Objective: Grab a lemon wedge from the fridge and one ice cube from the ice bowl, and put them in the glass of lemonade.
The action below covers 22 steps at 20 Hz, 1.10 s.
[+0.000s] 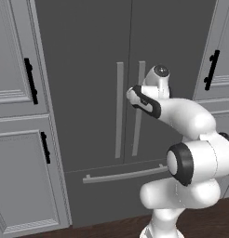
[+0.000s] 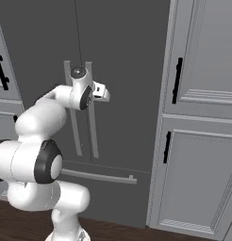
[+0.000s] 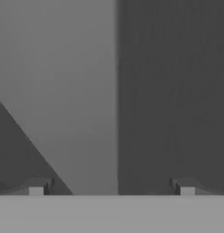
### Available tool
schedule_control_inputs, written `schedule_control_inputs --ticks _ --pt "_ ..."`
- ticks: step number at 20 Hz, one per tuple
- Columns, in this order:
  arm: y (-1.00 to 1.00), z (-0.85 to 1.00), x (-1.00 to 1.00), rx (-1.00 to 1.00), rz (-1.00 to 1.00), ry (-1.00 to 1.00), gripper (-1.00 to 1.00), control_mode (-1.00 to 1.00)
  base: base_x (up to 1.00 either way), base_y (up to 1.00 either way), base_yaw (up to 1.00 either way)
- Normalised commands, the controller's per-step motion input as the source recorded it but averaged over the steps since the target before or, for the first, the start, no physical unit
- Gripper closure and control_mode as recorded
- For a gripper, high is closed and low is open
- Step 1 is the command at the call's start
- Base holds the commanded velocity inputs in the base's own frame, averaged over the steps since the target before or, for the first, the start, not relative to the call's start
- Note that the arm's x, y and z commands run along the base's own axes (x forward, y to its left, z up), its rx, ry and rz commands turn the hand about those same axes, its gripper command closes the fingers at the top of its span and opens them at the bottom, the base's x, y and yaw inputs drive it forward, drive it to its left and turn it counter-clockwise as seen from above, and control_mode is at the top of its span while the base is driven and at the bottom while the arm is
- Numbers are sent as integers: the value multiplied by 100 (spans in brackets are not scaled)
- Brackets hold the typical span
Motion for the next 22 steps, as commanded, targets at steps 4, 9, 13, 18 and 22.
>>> schedule_control_inputs --ticks 4,9,13,18,22 --pt "30 -1 20 0 0 0 -100 -100 0 0 0" --pt "3 -21 63 0 0 0 -100 -100 0 0 0" --pt "0 -40 69 0 0 0 -100 -100 0 0 0" --pt "0 -30 60 0 0 0 -100 -100 0 0 0" --pt "1 0 38 0 0 1 100 -100 0 0 0"
